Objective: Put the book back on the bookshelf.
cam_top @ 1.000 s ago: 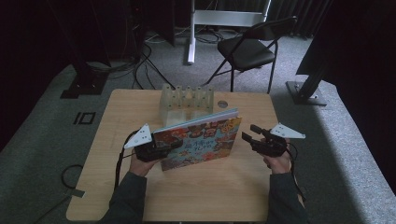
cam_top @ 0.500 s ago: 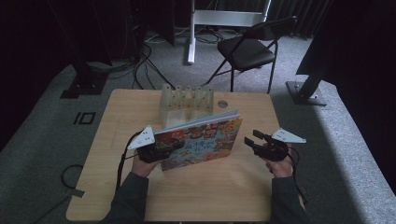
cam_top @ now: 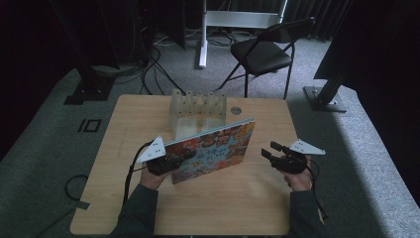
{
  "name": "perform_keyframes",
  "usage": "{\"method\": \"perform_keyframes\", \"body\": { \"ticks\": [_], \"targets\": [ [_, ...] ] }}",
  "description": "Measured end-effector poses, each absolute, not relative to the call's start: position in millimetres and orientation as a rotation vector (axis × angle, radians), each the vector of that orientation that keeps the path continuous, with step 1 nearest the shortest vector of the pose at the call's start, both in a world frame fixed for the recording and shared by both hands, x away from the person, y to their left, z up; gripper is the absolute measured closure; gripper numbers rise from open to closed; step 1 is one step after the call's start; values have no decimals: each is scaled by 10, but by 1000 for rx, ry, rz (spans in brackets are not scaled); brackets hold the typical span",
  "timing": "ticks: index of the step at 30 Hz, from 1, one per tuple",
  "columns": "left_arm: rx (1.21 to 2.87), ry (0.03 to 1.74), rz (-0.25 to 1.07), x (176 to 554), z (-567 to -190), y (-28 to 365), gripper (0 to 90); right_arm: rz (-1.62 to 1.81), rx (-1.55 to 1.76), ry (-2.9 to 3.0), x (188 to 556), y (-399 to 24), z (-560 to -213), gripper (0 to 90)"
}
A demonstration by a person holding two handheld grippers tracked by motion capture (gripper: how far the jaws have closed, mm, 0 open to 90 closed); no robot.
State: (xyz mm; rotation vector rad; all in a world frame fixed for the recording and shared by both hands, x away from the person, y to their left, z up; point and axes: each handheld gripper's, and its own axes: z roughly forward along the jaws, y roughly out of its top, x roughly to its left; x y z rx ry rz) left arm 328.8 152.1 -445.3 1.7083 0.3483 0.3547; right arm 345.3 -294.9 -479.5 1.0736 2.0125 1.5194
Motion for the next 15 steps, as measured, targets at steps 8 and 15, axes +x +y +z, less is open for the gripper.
{"method": "perform_keyframes", "body": {
  "ticks": [8,15],
  "targets": [
    [1697,382,394,3185,-4463,1471,792,1512,1089,2006,3452,-2972,-4815,425],
    [1662,419,419,3073,-4496,1411,800,1493,1100,2007,3455,-2980,-4845,425]
  ]
}}
